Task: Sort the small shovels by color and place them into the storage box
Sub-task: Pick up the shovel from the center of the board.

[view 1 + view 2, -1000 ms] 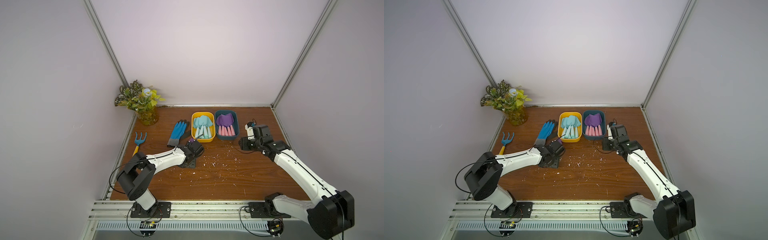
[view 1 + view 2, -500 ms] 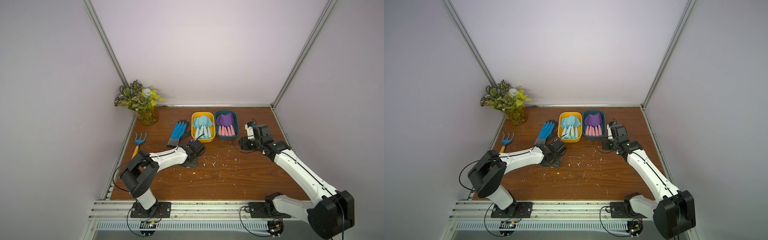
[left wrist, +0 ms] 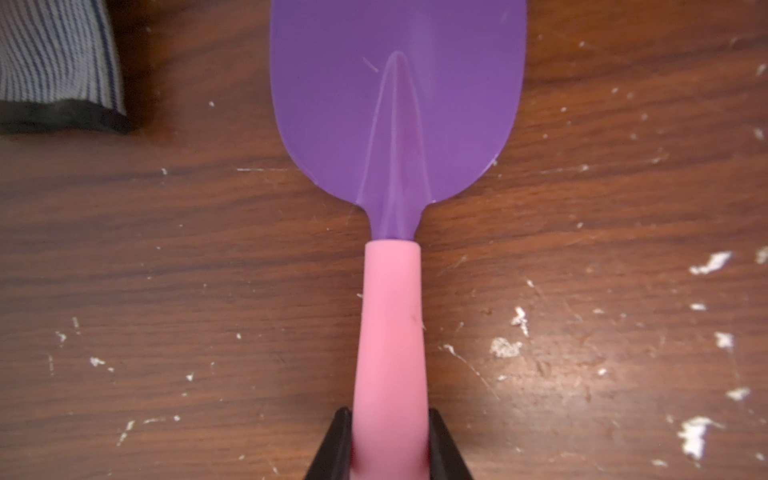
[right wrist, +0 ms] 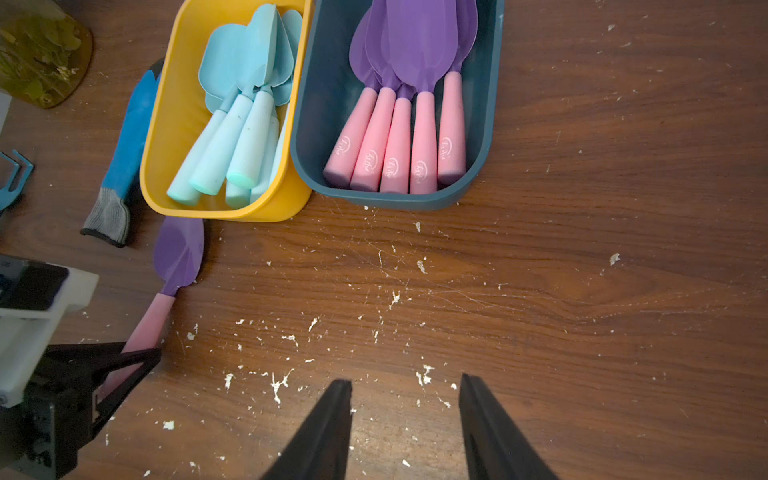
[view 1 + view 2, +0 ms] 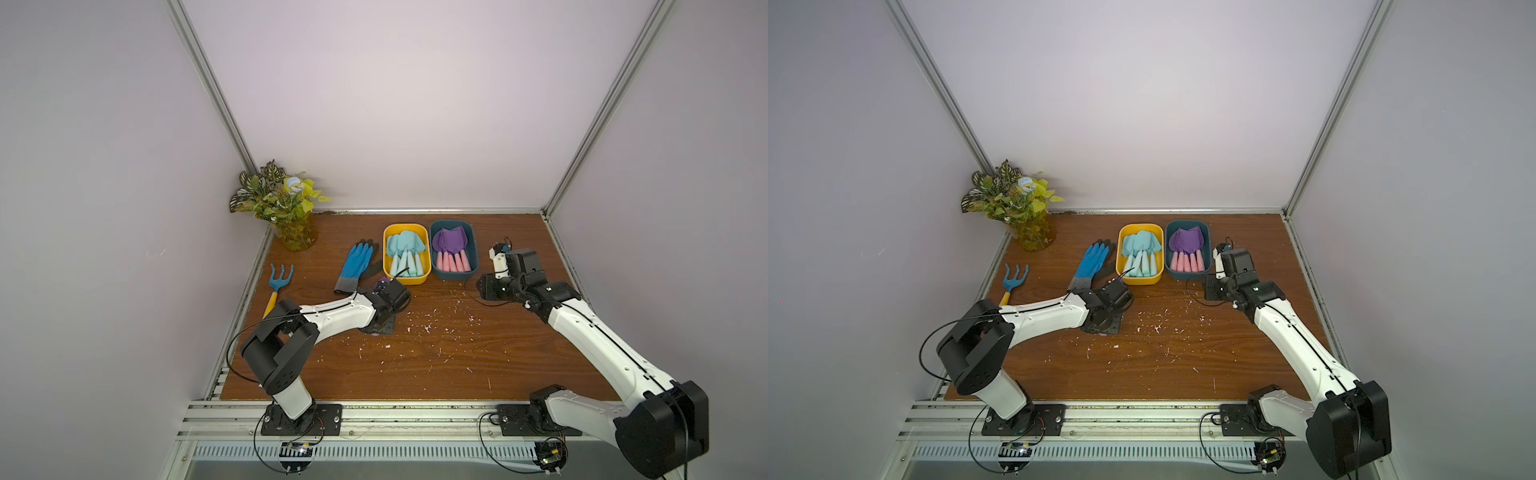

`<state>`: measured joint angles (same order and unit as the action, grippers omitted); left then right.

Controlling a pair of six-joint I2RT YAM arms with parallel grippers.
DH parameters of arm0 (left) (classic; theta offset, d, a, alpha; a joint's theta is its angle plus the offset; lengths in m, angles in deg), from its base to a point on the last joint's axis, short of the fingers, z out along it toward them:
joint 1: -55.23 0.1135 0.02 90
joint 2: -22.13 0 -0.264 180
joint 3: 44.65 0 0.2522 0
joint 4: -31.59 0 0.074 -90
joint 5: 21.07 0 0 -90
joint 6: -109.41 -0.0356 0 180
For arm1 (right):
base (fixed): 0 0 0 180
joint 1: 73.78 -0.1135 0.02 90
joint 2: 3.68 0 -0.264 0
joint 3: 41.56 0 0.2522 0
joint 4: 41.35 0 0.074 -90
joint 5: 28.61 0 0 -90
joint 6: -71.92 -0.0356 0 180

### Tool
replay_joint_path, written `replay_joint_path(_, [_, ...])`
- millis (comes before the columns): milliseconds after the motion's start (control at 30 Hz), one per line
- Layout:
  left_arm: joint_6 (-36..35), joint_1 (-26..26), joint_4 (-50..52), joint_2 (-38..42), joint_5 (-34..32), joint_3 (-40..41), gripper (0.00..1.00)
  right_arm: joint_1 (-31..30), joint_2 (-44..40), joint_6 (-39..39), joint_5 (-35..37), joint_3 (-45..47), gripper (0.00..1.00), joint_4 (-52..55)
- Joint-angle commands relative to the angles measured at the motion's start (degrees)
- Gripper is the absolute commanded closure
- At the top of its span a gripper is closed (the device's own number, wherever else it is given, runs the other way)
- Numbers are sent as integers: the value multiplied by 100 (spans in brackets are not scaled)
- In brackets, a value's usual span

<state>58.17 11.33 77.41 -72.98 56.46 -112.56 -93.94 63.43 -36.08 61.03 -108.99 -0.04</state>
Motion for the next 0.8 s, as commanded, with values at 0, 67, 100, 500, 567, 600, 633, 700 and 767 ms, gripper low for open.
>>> replay_joint_path(0, [-64,-53,150,140,97,-37,85,12,-49,8,-89,-4,52,-127])
replay_joint_path(67, [-11,-41,287,259,46,-43,86,9,-63,8,-87,-4,52,-127])
replay_joint_path(100, [14,-43,365,301,21,-47,86,8,-65,6,-89,4,52,-127])
replay_joint_path(500, [386,-48,1472,1081,-200,-158,88,8,-138,-12,-135,5,52,-141])
replay_joint_path(567, [404,-45,1628,1249,-179,-335,89,8,-163,-3,-101,3,52,-111])
replay_joint_path(600, [398,-48,1677,1324,-163,-432,90,12,-187,7,-88,1,52,-94])
replay_joint_path(633, [390,-51,1721,1395,-135,-557,90,10,-202,19,-72,-1,52,-78])
replay_joint_path(700, [363,-50,1779,1475,-84,-828,91,11,-244,32,-51,12,52,-49])
replay_joint_path(767, [310,-53,1795,1480,-22,-1131,92,6,-289,37,-11,34,52,-7])
